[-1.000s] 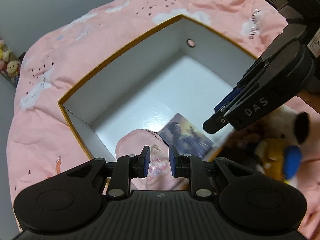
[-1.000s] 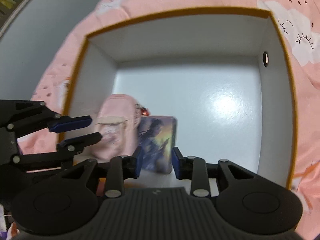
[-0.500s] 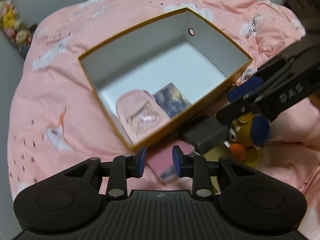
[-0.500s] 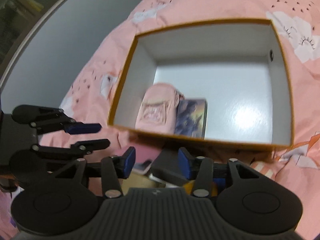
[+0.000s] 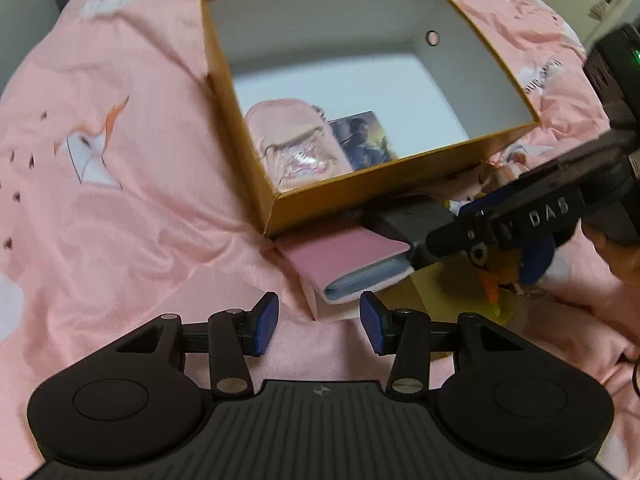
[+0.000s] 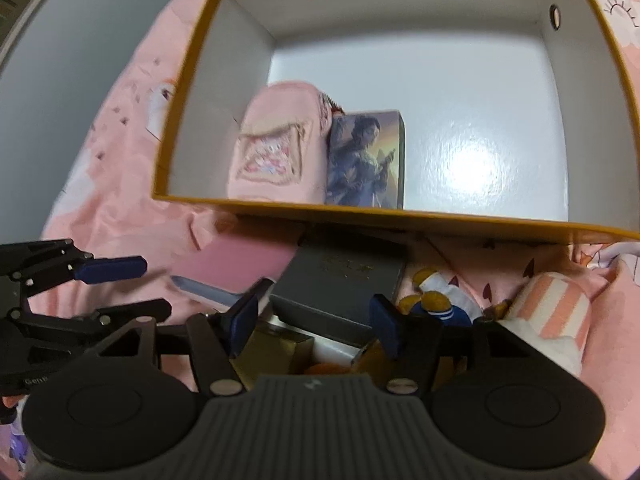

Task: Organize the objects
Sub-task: 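Withdraw both grippers from the box toward the remaining items, then grasp the pink phone case with the left gripper while the right gripper grasps the dark grey gift box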

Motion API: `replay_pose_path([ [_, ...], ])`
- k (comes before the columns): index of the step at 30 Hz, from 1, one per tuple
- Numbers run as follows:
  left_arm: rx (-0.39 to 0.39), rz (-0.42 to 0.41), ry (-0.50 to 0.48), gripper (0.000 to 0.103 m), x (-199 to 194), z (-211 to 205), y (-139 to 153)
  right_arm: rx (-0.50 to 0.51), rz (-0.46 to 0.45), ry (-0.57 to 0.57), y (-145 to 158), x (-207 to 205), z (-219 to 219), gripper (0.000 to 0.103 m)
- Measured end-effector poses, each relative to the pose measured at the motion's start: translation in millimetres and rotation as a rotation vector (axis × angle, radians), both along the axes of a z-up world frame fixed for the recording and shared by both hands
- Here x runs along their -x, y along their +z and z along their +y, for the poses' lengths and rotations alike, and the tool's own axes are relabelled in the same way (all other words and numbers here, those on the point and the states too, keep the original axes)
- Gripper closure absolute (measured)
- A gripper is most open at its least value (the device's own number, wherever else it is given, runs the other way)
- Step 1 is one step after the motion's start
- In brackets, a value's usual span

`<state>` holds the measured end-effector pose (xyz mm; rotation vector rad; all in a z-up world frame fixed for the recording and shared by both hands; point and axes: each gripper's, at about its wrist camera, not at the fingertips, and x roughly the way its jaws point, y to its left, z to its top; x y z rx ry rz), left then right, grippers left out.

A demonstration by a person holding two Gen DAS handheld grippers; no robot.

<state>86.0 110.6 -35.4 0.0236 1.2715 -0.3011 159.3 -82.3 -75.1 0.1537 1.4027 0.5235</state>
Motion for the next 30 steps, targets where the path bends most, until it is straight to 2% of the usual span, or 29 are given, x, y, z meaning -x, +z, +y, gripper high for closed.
replay_pose_path([
  [7, 0.083, 0.039, 0.070, 0.050, -14, 8, -10, 0.037, 0.013, 0.009, -8, -8, 9, 0.035],
  [11, 0.140, 0.078, 0.131, 0.044, -24, 16, -12, 0.071, 0.031, -0.008, -16, -16, 10, 0.028],
  [13, 0.167, 0.103, 0.163, 0.043, -29, 21, -16, 0.059, 0.072, -0.024, -24, -22, 8, 0.025],
  [20, 0.276, 0.171, 0.241, 0.042, -42, 26, -25, 0.038, 0.124, -0.030, -32, -31, 5, 0.023],
  [26, 0.281, 0.183, 0.229, 0.041, -46, 22, -20, 0.033, 0.133, -0.016, -30, -28, 5, 0.024],
  [30, 0.250, 0.217, 0.257, 0.040, -52, 20, -30, 0.032, 0.135, -0.018, -31, -29, 6, 0.023],
])
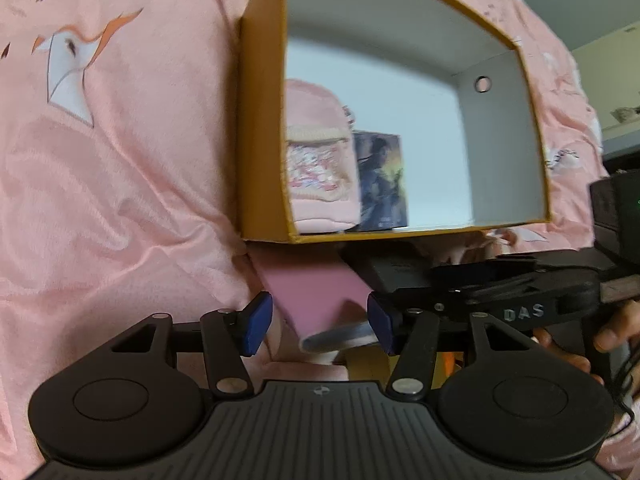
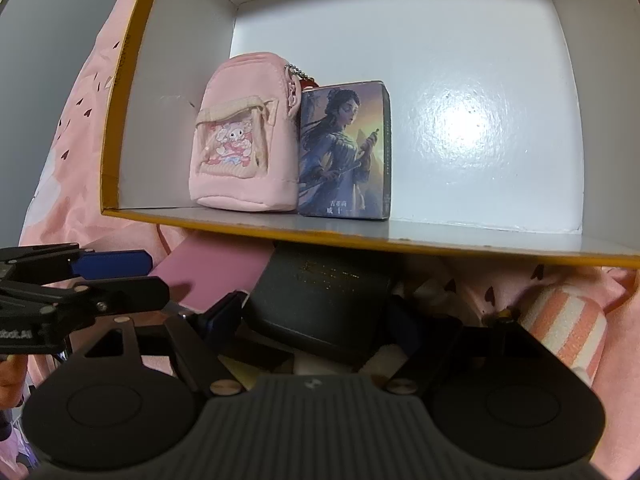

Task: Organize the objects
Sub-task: 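Grasp the pink phone case with the left gripper while the right gripper grasps the dark grey gift box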

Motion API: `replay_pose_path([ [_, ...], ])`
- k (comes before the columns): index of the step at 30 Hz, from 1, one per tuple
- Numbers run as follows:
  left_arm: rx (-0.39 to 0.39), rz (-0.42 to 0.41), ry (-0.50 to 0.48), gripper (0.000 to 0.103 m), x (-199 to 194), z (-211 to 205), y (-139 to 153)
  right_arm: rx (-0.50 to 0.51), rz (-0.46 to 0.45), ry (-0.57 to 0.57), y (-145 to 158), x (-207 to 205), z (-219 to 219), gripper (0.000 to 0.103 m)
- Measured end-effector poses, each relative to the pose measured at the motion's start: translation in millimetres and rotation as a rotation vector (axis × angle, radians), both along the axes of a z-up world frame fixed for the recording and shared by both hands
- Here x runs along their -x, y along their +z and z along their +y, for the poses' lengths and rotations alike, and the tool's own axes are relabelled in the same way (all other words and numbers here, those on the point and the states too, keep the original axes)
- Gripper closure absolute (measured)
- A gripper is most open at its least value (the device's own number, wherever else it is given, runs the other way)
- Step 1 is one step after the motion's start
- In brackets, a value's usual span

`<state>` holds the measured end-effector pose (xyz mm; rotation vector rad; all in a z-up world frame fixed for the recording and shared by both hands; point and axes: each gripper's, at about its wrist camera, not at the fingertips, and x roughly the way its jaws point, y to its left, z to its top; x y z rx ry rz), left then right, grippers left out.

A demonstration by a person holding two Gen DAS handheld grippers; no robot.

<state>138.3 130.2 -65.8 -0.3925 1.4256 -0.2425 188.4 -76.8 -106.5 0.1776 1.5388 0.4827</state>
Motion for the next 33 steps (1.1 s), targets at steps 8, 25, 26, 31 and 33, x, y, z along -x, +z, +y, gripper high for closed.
replay_pose_path([
  [8, -0.002, 0.054, 0.023, 0.040, -10, -2, -23, -0.008, 0.013, -0.007, -6, -5, 0, 0.022],
  [25, 0.030, 0.126, 0.135, 0.044, -9, 3, -40, 0.008, -0.010, 0.053, -11, -2, 8, 0.019],
  [26, 0.025, 0.122, 0.142, 0.047, -8, 4, -38, 0.007, -0.010, 0.051, -11, -2, 8, 0.019],
  [31, 0.010, 0.104, 0.177, 0.057, -1, 8, -27, 0.010, -0.023, 0.059, -8, 2, 8, 0.019],
  [33, 0.006, 0.093, 0.186, 0.060, 3, 9, -22, 0.018, -0.035, 0.067, -5, 4, 9, 0.019],
])
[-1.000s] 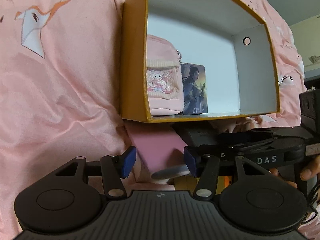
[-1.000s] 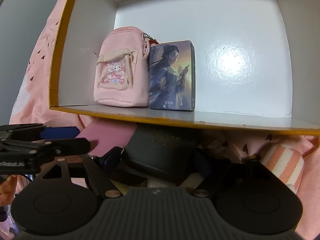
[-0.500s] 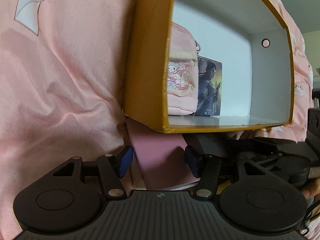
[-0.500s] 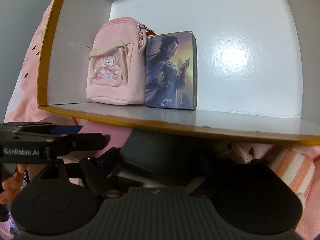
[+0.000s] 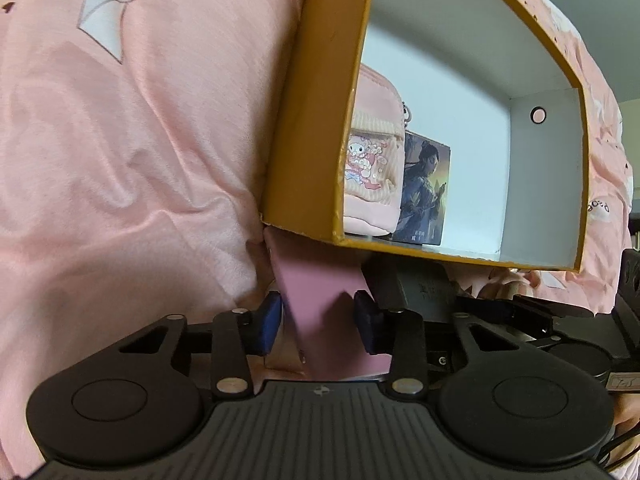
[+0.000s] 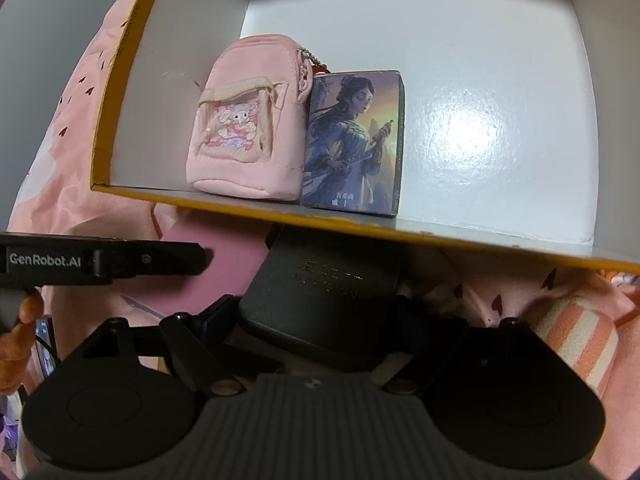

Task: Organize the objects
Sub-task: 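Grasp the pink phone case with the left gripper while the right gripper grasps the dark grey gift box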

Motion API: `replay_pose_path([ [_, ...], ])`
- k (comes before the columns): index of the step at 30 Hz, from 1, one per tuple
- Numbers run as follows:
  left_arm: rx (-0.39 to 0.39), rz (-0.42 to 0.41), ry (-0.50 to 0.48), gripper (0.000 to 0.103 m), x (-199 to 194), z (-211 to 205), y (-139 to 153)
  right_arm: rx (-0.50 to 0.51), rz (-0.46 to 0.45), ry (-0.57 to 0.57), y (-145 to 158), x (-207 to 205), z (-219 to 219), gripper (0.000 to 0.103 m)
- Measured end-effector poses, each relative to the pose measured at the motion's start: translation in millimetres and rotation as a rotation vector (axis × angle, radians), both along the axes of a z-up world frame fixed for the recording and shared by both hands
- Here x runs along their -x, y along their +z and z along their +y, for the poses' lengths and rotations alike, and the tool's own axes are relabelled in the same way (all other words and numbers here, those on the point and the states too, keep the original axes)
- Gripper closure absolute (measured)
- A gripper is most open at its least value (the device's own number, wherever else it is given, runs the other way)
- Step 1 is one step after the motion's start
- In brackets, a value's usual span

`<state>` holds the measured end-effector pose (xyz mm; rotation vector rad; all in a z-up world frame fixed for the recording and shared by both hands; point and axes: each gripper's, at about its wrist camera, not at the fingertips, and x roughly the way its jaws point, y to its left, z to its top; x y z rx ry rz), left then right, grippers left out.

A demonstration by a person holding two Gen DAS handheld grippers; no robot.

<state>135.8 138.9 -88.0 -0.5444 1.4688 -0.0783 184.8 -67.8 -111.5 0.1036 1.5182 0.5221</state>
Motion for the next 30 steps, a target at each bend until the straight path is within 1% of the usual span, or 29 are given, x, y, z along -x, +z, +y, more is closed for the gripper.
replay_pose_path([
  [4, -0.002, -0.025, 0.017, 0.068, 7, 1, 10, 0.017, -0.034, 0.023, 7, 5, 2, 0.019],
  [7, 0.002, -0.055, 0.005, 0.072, 12, -1, 20, 0.014, -0.057, 0.042, 14, 7, 2, 0.019],
  [9, -0.012, -0.077, -0.015, 0.073, 16, -4, 27, -0.008, -0.064, 0.058, 18, 12, 1, 0.019],
  [11, -0.016, -0.092, -0.026, 0.076, 20, -6, 33, -0.010, -0.084, 0.079, 23, 15, 2, 0.019],
  [16, 0.016, -0.103, -0.027, 0.079, 25, -6, 42, 0.000, -0.127, 0.129, 34, 22, 4, 0.019],
  [19, 0.021, -0.092, -0.018, 0.079, 23, -7, 40, 0.009, -0.136, 0.139, 27, 24, 11, 0.019],
  [25, 0.062, -0.069, 0.025, 0.078, 20, -5, 30, -0.006, -0.123, 0.122, 19, 23, 8, 0.019],
  [26, 0.081, -0.056, 0.026, 0.074, 20, -4, 27, -0.007, -0.123, 0.119, 18, 23, 7, 0.019],
  [28, 0.135, -0.004, 0.032, 0.074, 20, -3, 13, -0.011, -0.120, 0.113, 17, 23, 5, 0.019],
  [29, 0.134, 0.006, 0.037, 0.073, 20, -5, 8, -0.014, -0.117, 0.109, 17, 23, 4, 0.019],
  [30, 0.111, -0.008, 0.028, 0.071, 20, -8, 7, -0.017, -0.116, 0.107, 16, 23, 3, 0.019],
])
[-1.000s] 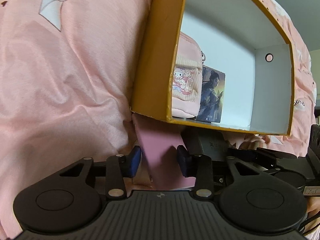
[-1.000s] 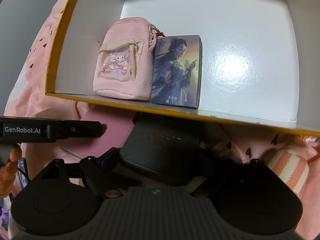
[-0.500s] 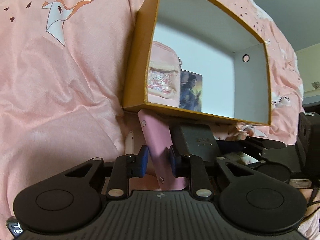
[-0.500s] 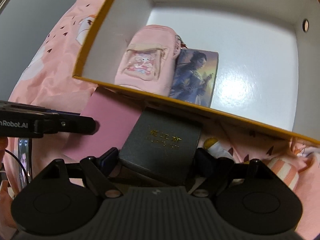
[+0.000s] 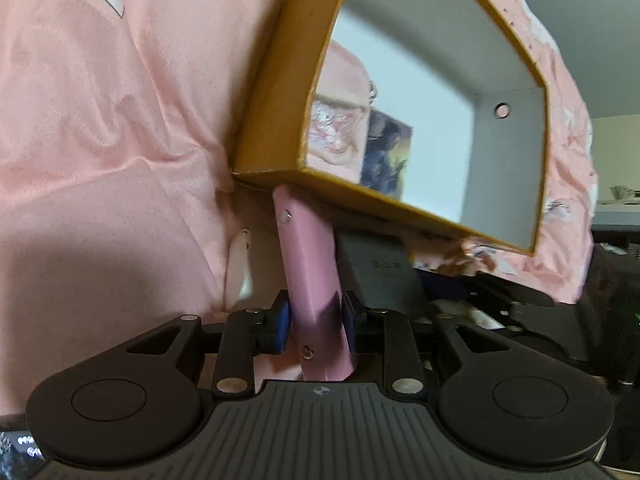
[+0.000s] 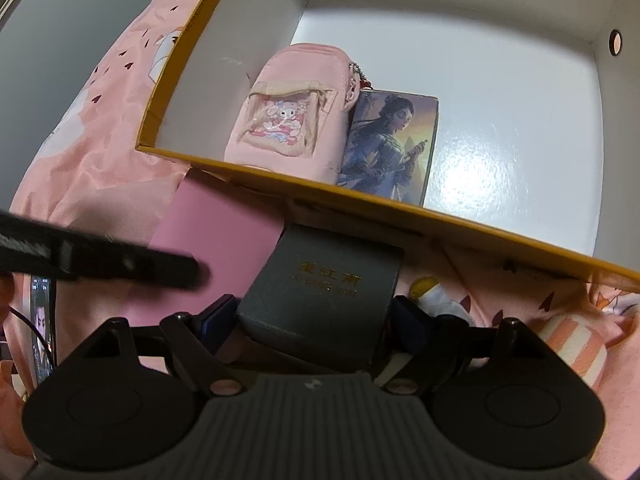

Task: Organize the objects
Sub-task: 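Grasp the pink phone case with the left gripper while the right gripper grasps the dark grey gift box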

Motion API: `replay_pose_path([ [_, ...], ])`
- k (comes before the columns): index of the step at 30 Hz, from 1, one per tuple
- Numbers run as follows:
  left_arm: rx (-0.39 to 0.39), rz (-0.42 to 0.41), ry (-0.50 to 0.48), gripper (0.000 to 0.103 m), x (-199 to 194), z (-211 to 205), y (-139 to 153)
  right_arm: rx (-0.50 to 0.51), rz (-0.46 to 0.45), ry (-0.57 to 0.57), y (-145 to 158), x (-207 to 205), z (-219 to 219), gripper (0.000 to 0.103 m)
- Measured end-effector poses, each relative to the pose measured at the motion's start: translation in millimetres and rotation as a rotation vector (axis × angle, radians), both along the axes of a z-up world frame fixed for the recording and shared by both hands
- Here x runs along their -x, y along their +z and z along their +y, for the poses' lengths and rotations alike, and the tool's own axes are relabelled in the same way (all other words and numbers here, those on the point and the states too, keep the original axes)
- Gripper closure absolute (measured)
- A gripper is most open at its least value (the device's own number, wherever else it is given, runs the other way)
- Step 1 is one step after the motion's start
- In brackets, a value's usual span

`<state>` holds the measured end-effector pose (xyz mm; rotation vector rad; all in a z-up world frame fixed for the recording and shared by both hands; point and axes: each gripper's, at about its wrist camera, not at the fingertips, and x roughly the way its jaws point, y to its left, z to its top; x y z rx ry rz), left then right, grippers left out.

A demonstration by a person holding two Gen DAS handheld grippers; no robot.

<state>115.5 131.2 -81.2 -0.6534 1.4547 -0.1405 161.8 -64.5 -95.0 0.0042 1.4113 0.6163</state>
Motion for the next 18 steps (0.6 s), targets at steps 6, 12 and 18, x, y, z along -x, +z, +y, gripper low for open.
replay_pose_path([
  [6, -0.041, -0.033, -0.030, 0.071, -1, -6, 4, -0.008, -0.003, -0.006, -2, -2, 0, 0.019],
  [12, -0.046, -0.049, -0.050, 0.072, 0, -6, 4, -0.004, -0.025, 0.008, -2, 1, 3, 0.019],
  [18, -0.044, -0.091, -0.051, 0.076, 9, -1, 17, -0.017, -0.070, 0.028, 12, 6, 4, 0.020],
])
